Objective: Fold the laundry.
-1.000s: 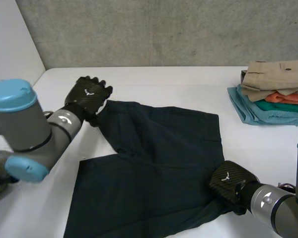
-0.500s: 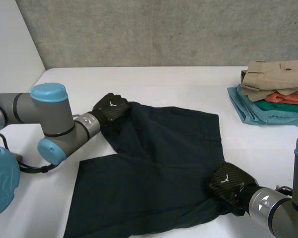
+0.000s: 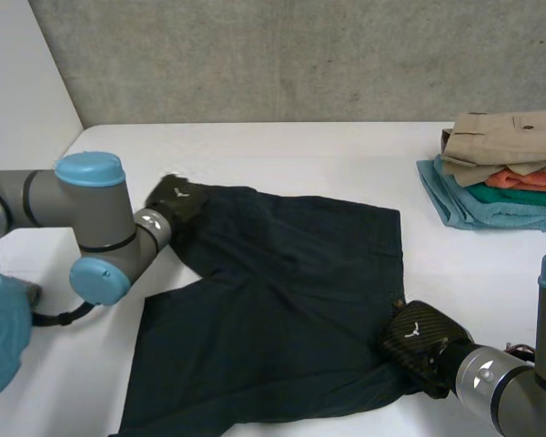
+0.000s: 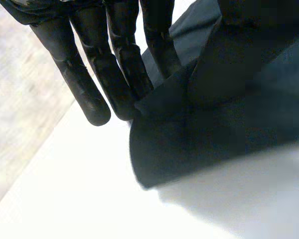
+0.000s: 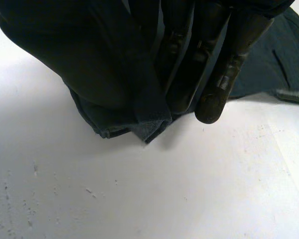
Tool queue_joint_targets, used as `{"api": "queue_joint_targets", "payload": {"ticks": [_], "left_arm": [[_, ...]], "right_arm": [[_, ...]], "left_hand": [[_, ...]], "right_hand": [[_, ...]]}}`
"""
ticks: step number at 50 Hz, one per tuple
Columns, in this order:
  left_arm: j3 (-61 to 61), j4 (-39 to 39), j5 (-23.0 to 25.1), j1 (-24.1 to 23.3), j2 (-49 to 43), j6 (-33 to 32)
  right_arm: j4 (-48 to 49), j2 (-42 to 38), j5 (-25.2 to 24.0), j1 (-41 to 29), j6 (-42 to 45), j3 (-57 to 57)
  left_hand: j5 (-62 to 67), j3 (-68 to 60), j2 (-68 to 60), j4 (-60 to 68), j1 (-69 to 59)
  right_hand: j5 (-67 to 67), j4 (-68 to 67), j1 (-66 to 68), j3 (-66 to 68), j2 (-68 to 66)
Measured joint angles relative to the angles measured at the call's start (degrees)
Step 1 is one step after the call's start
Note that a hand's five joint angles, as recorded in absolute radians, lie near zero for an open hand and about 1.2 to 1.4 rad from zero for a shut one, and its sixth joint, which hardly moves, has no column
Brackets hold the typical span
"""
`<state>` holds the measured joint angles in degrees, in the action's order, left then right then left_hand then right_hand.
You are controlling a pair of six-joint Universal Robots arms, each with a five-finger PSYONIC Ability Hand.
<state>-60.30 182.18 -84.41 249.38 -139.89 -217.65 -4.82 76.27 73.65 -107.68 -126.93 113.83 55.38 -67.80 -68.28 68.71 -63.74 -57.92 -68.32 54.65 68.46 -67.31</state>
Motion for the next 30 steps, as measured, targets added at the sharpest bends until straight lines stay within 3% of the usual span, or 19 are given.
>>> {"api": "queue_joint_targets", "payload": {"ticks": [5, 12, 23, 28, 30], "left_arm": [[-8.05, -0.22, -8.26, -0.63, 6.39, -1.94], [-14.88, -0.18, -11.86, -2.55, 11.3, -2.11], [-16.54, -1.67, -18.64, -4.19, 11.15, 0.02], [-16.18, -4.17, -20.36, -4.56, 11.53, 1.41], [-15.97, -4.88, -20.84, -4.61, 11.9, 1.79]], "right_arm": [[-0.16, 0.08, -0.03, -0.07, -0.61, -0.06], [-0.28, 0.11, -0.08, -0.11, -1.0, -0.03], [-0.37, 0.21, -0.02, -0.21, -1.85, 0.42], [-0.38, 0.36, 0.06, -0.18, -2.01, 0.6], [-0.38, 0.44, 0.11, -0.18, -2.04, 0.66]], "left_hand": [[0.0, -0.09, 0.0, 0.15, 0.0], [0.0, -0.15, 0.0, 0.16, 0.0], [-0.01, -0.13, 0.03, 0.08, 0.01], [-4.4, 8.83, 9.29, -9.38, 3.12], [-19.3, 22.03, 23.64, -23.2, 20.23]], "right_hand": [[0.0, 0.0, 0.0, 0.0, 0.0], [0.0, 0.0, 0.0, 0.0, 0.0], [-0.01, 0.0, 0.0, 0.0, 0.0], [-0.01, 0.0, 0.0, 0.0, 0.0], [-0.01, 0.0, 0.0, 0.0, 0.0]]}}
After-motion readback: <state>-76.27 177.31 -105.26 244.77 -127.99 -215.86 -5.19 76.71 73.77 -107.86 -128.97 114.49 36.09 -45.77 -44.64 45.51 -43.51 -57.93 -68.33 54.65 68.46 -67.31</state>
